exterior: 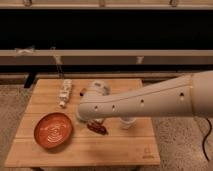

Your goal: Pick up the ceramic bowl

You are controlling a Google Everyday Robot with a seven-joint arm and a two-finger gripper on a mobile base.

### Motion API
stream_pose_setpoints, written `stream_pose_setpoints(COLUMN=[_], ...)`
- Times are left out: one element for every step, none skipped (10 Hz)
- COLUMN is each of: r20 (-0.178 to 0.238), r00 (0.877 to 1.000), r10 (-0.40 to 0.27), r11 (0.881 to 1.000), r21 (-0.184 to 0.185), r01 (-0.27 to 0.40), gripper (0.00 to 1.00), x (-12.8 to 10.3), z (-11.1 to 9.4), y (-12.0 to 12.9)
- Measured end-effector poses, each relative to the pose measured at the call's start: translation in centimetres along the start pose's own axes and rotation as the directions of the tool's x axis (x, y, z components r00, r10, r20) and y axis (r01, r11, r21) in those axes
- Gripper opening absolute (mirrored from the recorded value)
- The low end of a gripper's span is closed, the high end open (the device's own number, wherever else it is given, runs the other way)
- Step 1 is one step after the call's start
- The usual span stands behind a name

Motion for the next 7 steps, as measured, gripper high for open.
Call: stream_pose_setpoints(r20=[0.004,0.009,0.015,0.024,0.028,0.030,0.033], r00=[0.997,0.993,0.986,0.973,0.964,0.958,0.948], r10=[-0.079,-0.120,-0.168,-0.231,-0.264,-0.285,-0.318], r11=[0.997,0.992,0.986,0.973,0.964,0.958,0.948], r21=[-0.022,-0.024,-0.014,0.009,0.021,0.026,0.033], r01=[0.079,0.120,0.169,0.231,0.264,0.285,0.317], gripper=[0.64,0.64,0.64,0.64,0.64,0.64,0.64], x=[-1.3,-1.9,-2.6,-3.7,-4.3,-4.6,-5.0], z=[2.2,3.1,3.7,3.9,4.1,4.3,4.8], y=[1.3,2.3,3.6,5.2,5.9,6.4,6.7])
